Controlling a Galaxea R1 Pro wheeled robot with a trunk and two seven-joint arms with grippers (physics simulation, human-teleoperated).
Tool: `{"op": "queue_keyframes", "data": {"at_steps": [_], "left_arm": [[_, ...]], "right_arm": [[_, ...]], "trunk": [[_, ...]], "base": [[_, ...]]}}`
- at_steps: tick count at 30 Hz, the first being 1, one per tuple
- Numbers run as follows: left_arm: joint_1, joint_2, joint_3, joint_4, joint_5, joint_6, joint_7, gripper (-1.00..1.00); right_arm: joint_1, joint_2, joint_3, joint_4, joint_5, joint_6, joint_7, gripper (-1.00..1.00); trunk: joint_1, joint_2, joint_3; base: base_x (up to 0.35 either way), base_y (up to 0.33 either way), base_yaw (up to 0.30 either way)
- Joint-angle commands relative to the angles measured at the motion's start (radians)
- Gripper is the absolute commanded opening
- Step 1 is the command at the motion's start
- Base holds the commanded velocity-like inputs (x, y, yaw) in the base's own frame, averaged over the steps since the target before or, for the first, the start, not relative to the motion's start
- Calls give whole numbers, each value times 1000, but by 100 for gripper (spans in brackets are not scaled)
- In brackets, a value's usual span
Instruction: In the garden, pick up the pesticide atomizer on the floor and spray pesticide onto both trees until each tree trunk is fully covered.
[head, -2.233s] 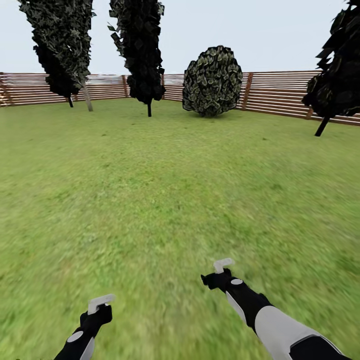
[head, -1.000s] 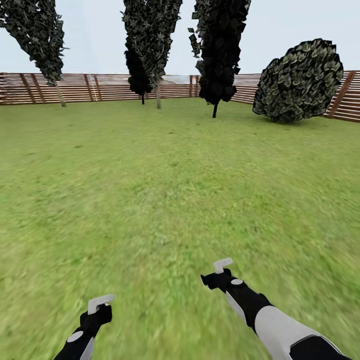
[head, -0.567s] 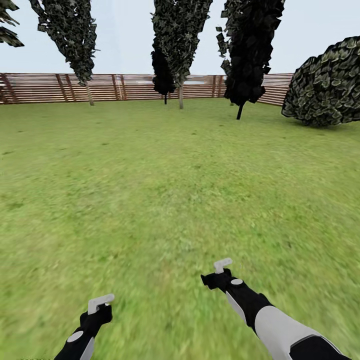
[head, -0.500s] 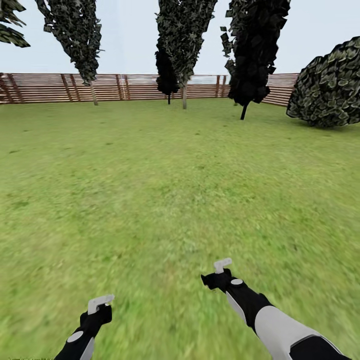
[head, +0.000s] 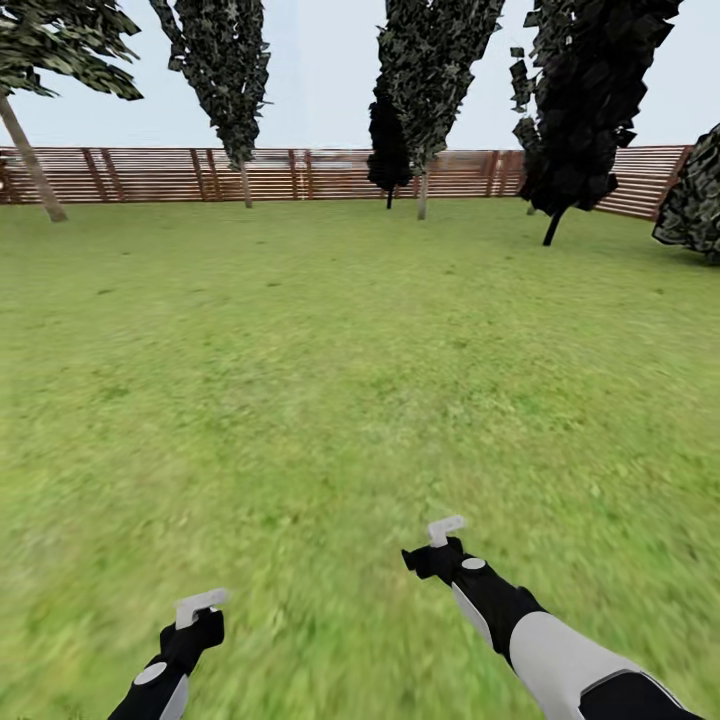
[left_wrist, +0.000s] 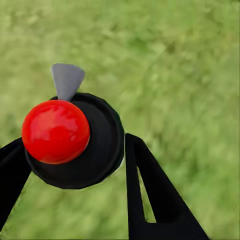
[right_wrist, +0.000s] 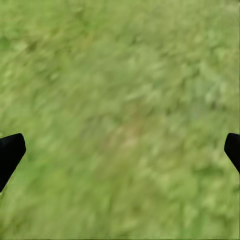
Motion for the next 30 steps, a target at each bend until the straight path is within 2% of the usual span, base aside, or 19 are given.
{"op": "queue_keyframes", "data": {"at_steps": [1, 30], "left_arm": [[-1, -1, 8, 1, -10, -4, -5, -100], [-1, -1, 7, 1, -10, -5, -5, -100]], "right_arm": [[-1, 0, 5, -1, -8, 3, 0, 100], [-1, 0, 5, -1, -8, 3, 0, 100]], "trunk": [[0, 0, -1], [0, 0, -1]], "base": [[218, 254, 279], [218, 254, 279]]}}
